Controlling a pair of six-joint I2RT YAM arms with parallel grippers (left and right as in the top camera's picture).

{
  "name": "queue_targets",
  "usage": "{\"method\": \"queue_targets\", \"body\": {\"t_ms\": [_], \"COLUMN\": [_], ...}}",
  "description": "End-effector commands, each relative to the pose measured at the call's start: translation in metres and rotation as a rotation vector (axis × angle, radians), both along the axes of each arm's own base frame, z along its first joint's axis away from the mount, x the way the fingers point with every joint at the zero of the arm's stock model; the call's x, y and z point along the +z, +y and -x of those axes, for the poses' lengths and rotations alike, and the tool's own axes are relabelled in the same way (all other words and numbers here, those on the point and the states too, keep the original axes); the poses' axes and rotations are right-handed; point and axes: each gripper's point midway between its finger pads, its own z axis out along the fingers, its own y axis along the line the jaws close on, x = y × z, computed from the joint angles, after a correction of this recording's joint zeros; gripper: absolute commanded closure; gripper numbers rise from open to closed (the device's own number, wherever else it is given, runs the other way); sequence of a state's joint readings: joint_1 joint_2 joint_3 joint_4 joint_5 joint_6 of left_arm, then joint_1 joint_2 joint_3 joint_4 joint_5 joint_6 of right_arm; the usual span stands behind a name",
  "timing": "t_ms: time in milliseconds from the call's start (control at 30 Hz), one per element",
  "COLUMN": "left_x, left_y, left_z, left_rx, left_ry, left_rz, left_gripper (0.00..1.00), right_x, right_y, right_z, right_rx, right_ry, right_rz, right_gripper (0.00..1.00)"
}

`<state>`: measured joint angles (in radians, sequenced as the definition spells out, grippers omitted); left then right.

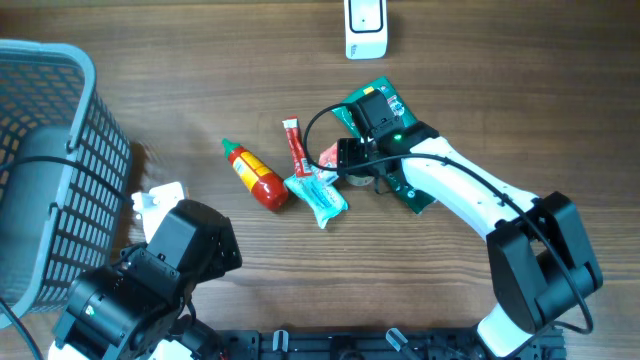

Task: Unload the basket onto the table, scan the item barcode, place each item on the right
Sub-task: 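Reach the right gripper to the green-lidded jar and grasp it, then lift the jar with the right gripper and turn it sideways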

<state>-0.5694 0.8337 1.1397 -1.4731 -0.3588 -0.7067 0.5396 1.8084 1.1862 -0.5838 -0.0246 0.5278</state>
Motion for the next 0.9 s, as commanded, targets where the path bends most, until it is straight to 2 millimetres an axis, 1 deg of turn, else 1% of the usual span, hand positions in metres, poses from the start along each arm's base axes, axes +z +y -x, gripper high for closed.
{"method": "queue_targets", "body": {"t_ms": [0,133,200,267,333,367,400,433,467,533,600,633,733,767,800,867], "left_x": [0.001,0.001,0.001,0.001,0.001,0.001,0.001,0.001,0.001,0.001,0.001,0.001,0.001,0.001,0.001,0.001], "left_y": [0.002,0.002,0.002,0.002,0.002,0.002,0.002,0.002,0.002,0.002,0.002,0.001,0.002,0.002,0.002,0.002], "left_z": [-0.001,-0.001,-0.001,-0.001,-0.001,-0.001,-0.001,-0.001,-0.001,-0.001,-0.001,-0.001,-0.001,-0.001,-0.001,-0.001], "left_rx": [0.016,0.016,0.016,0.016,0.016,0.016,0.016,0.016,0.016,0.016,0.015,0.015,0.016,0.016,0.015,0.016], "left_ry": [-0.012,-0.012,-0.012,-0.012,-0.012,-0.012,-0.012,-0.012,-0.012,-0.012,-0.012,-0.011,-0.012,-0.012,-0.012,-0.012], "left_rz": [-0.004,-0.004,-0.004,-0.004,-0.004,-0.004,-0.004,-0.004,-0.004,-0.004,-0.004,-0.004,-0.004,-0.004,-0.004,-0.004], "left_gripper": [0.0,0.0,0.0,0.0,0.0,0.0,0.0,0.0,0.0,0.0,0.0,0.0,0.0,0.0,0.0,0.0], "right_x": [-0.007,-0.008,-0.004,0.003,0.018,0.026,0.035,0.048,0.059,0.084,0.096,0.097,0.09,0.086,0.076,0.058], "right_y": [-0.001,-0.01,-0.014,-0.013,-0.012,-0.012,-0.01,-0.008,-0.007,-0.003,0.002,0.002,-0.013,-0.011,-0.008,-0.011], "right_z": [0.02,0.036,0.041,0.041,0.04,0.039,0.037,0.034,0.032,0.026,0.017,0.011,-0.011,-0.015,-0.02,-0.027], "right_rx": [-0.189,-0.316,-0.368,-0.369,-0.353,-0.34,-0.297,-0.22,-0.166,-0.018,0.15,0.212,0.185,0.214,0.245,0.241], "right_ry": [0.148,0.23,0.252,0.242,0.22,0.21,0.185,0.146,0.117,0.029,-0.068,-0.113,-0.176,-0.182,-0.177,-0.154], "right_rz": [-0.056,-0.041,-0.043,-0.057,-0.074,-0.077,-0.083,-0.086,-0.084,-0.077,-0.05,-0.021,0.083,0.086,0.089,0.114], "right_gripper": [0.2,0.21,0.21,0.21,0.2,0.18,0.14,0.06,0.0,0.0,0.0,0.0,0.0,0.0,0.0,0.0]}}
